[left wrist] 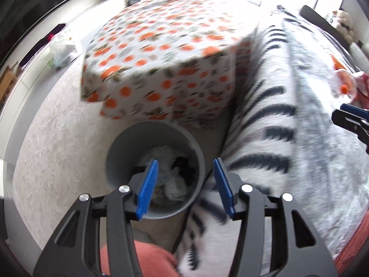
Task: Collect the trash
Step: 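Move both open tools back over the blanket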
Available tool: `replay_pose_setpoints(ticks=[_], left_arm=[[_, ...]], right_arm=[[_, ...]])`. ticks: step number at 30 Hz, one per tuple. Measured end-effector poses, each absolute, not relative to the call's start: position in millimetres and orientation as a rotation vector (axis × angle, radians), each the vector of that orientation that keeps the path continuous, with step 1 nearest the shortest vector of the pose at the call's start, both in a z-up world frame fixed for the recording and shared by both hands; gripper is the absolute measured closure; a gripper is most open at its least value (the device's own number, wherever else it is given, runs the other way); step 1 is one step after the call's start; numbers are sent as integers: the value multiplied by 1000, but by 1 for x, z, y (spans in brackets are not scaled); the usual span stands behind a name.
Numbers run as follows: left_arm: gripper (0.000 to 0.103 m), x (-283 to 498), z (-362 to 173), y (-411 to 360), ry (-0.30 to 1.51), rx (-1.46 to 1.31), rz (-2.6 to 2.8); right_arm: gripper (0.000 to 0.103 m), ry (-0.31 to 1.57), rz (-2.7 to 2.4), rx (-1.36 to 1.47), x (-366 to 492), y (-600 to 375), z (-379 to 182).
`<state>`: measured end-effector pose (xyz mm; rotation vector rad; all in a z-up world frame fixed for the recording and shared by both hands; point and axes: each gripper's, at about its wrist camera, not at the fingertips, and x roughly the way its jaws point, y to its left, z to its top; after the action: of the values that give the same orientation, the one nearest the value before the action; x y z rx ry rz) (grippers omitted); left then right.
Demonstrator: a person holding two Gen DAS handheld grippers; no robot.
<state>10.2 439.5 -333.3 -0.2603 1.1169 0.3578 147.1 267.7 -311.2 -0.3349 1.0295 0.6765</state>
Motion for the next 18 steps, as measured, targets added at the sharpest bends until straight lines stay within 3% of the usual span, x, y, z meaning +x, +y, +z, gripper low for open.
replay_pose_setpoints(ticks=[10, 18], left_arm=[[52, 111, -305, 305, 1058, -165, 150], [52, 190, -309, 220, 1042, -115, 57]], right_arm=[[56, 929, 415, -260, 235, 122, -279], [56, 921, 306, -232, 302, 45, -303]])
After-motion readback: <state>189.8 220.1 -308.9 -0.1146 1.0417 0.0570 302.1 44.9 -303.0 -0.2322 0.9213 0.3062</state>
